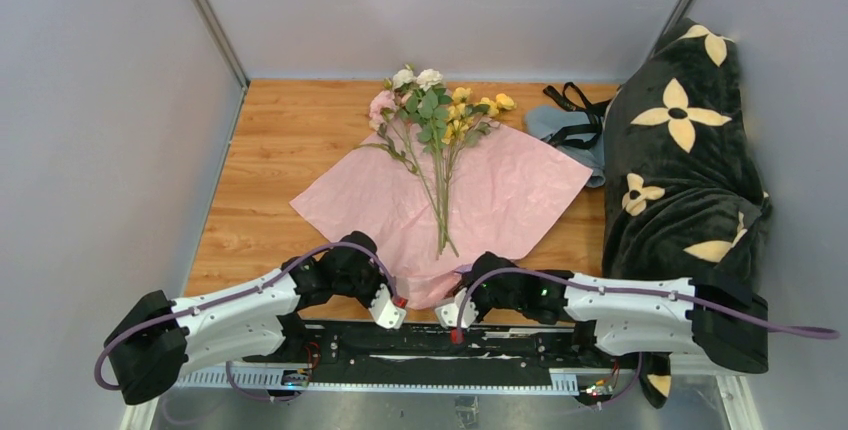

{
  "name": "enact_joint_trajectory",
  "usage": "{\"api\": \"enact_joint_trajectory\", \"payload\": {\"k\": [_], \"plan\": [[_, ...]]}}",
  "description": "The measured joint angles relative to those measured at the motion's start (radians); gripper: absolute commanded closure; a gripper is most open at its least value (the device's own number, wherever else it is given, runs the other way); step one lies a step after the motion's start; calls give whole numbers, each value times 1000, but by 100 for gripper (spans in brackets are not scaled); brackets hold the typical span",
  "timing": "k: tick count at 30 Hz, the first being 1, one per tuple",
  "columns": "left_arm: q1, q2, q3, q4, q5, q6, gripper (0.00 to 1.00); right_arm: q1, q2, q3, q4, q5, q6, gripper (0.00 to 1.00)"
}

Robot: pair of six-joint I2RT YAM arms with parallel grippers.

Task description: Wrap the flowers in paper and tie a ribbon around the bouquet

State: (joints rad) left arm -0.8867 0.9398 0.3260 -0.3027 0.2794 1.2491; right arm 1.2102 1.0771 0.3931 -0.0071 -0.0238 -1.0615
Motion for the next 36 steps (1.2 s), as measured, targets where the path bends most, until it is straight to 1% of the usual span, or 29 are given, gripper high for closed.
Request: {"api": "enact_joint_trajectory", "payload": {"k": [2, 4, 5, 7, 11, 14, 17, 21, 25, 27, 29, 31, 32, 33, 34, 35, 36], "plan": [[0, 0, 1, 1, -1, -3, 100, 0, -30, 12, -36, 41, -25, 55], [0, 0, 3, 2, -3, -5, 100, 0, -74, 13, -77, 61, -36, 47], [0, 0, 3, 2, -3, -5, 100, 0, -108, 13, -103, 72, -50, 45], [0, 0, 3, 2, -3, -9, 100, 0, -165, 9, -132, 82, -68, 43], [0, 0, 3, 2, -5, -21, 100, 0, -217, 1, -158, 88, -79, 41], [0, 0, 3, 5, -11, -30, 100, 0, -200, 1, -159, 84, -78, 40], [0, 0, 3, 10, -14, -34, 100, 0, -153, 1, -142, 46, -62, 38], [0, 0, 3, 10, -19, -37, 100, 0, -93, 1, -85, 0, -7, 37], [0, 0, 3, 10, -20, -39, 100, 0, -89, 0, -20, -33, 56, 37], [0, 0, 3, 10, -21, -41, 100, 0, -90, -4, 8, -51, 76, 39], [0, 0, 3, 10, -22, -43, 100, 0, -79, -18, 35, -66, 87, 48], [0, 0, 3, 10, -21, -45, 100, 0, -60, -21, 38, -72, 89, 83], [0, 0, 3, 10, -21, -45, 100, 0, -45, -21, 38, -76, 90, 96], [0, 0, 3, 10, -21, -45, 100, 0, -31, -21, 38, -82, 96, 100], [0, 0, 3, 10, -21, -46, 100, 0, -19, -21, 37, -84, 103, 100], [0, 0, 3, 10, -21, -48, 87, 0, -13, -21, 35, -85, 107, 100], [0, -2, 5, 8, -21, -50, 70, 0, -12, -20, 34, -85, 112, 100]]}}
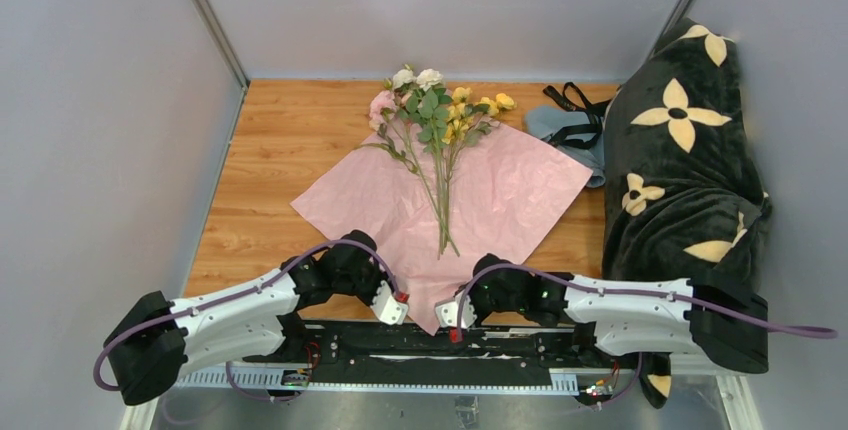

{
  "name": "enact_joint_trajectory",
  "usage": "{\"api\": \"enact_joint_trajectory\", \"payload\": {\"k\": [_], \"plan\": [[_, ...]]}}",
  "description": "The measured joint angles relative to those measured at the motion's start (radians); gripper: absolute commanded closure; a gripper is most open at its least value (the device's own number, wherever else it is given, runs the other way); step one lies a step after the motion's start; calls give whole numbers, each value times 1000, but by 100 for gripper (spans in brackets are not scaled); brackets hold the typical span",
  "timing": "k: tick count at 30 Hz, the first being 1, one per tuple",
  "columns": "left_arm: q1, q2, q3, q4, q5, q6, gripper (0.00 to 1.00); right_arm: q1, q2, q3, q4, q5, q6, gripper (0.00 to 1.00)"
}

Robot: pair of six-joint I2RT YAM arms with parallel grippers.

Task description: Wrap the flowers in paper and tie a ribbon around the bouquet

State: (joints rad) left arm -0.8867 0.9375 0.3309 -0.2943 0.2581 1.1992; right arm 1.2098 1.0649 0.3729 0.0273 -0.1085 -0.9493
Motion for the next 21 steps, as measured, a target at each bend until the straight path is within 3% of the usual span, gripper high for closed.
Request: {"api": "enact_joint_trajectory", "payload": {"k": [3, 7, 9, 13, 21], "plan": [[0, -19, 11, -16, -2, -13, 28, -11, -25, 0, -2, 3, 27, 100], [0, -102, 35, -70, 8, -34, 5, -105, -105, 16, 2, -37, 89, 100], [1, -155, 42, -98, 19, -46, 0, -186, -120, 40, 14, -79, 130, 100], [1, -202, 55, -112, 30, -134, 0, -309, -67, 114, 26, -165, 209, 100], [13, -21, 150, -19, -71, -457, 0, -500, 93, 253, 6, -340, 360, 100]]}}
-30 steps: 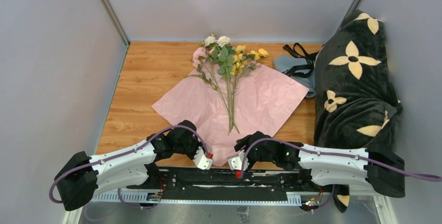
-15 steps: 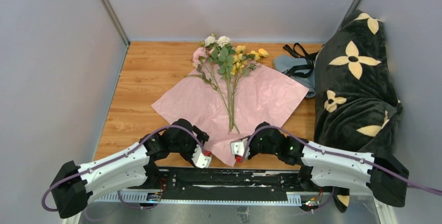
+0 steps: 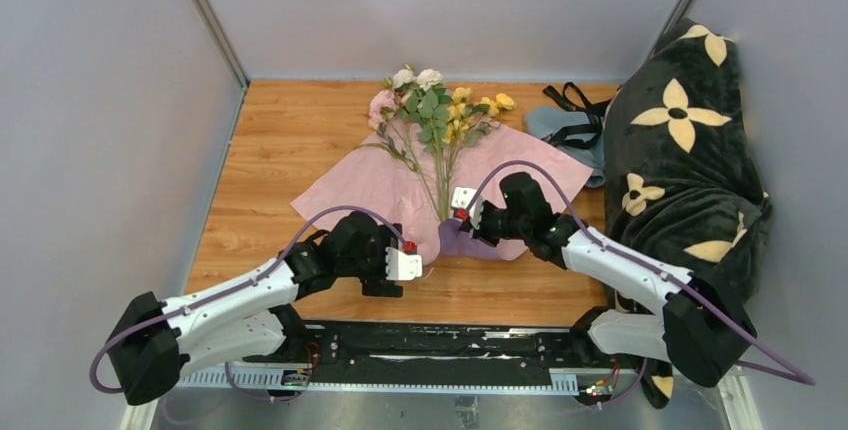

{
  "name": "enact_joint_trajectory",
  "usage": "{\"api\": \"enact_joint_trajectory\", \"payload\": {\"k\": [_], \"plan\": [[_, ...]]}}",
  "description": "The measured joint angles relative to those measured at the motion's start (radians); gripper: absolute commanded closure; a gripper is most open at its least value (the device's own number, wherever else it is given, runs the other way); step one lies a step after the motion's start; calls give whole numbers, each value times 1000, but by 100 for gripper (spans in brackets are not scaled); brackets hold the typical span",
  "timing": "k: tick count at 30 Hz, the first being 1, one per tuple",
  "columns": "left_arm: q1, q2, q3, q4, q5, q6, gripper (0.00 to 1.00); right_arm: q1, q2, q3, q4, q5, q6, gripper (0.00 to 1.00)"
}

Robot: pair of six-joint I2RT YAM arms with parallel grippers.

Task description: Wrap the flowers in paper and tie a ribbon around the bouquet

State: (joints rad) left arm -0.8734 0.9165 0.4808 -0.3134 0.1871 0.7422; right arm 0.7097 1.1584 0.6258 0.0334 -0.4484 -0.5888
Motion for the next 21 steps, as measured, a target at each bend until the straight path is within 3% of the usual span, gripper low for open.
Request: {"api": "enact_joint_trajectory", "payload": {"k": [5, 7, 10, 13, 21], "plan": [[13, 68, 2, 39, 25, -43, 4, -79, 77, 56, -26, -67, 68, 100], [14, 100, 4, 55, 30, -45, 20, -94, 104, 81, -43, -91, 82, 100], [29, 148, 9, 87, 26, -36, 55, -112, 120, 96, -61, -130, 98, 100], [56, 168, 19, 87, 22, 6, 78, -132, 120, 97, -73, -156, 105, 100], [119, 172, 147, -169, 164, 203, 99, -185, 120, 97, -109, -188, 129, 100]]}}
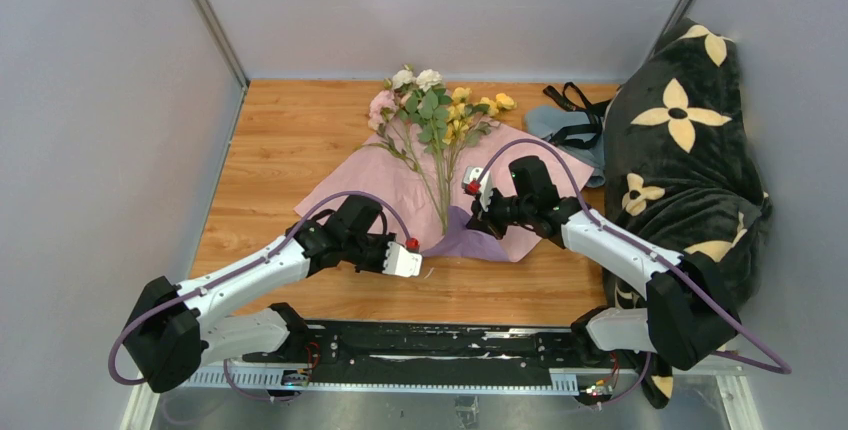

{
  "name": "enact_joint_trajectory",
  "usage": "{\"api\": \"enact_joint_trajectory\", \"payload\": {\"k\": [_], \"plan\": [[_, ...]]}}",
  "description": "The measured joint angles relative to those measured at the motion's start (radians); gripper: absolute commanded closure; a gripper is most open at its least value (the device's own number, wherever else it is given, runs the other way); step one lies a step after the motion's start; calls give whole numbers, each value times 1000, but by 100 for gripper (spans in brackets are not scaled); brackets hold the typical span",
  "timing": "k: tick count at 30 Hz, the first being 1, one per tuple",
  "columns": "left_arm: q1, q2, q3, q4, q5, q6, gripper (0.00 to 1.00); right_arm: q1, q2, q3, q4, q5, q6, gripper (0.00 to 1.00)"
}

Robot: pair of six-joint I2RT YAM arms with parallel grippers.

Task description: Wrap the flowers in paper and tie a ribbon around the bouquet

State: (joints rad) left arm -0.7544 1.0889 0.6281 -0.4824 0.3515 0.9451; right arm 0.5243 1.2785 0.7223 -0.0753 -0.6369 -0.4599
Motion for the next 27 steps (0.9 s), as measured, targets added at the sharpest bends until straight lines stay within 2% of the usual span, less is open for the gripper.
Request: {"api": "enact_joint_trajectory", "payload": {"k": [9, 10, 11, 14, 15, 17, 22, 24, 27], "plan": [[43, -1, 4, -187, 101, 145, 100, -1, 1, 25, -62, -112, 11, 100], [48, -1, 6, -208, 106, 164, 96, -1, 2, 27, -74, -134, 10, 100], [51, -1, 7, -222, 111, 175, 85, -1, 2, 28, -84, -154, 9, 100], [53, -1, 8, -265, 114, 200, 33, -1, 6, 28, -100, -197, 13, 100], [54, -1, 8, -282, 112, 180, 26, -2, 13, 28, -96, -208, 19, 100], [57, -2, 9, -283, 112, 120, 21, -2, 33, 29, -84, -227, 37, 100], [69, -2, 62, -211, 122, -145, 21, -2, 101, 45, -66, -234, 71, 100], [81, -2, 86, -139, 128, -280, 29, -2, 122, 57, -63, -233, 77, 100], [97, 8, 95, -24, 127, -464, 52, -2, 133, 64, -55, -232, 80, 100]]}}
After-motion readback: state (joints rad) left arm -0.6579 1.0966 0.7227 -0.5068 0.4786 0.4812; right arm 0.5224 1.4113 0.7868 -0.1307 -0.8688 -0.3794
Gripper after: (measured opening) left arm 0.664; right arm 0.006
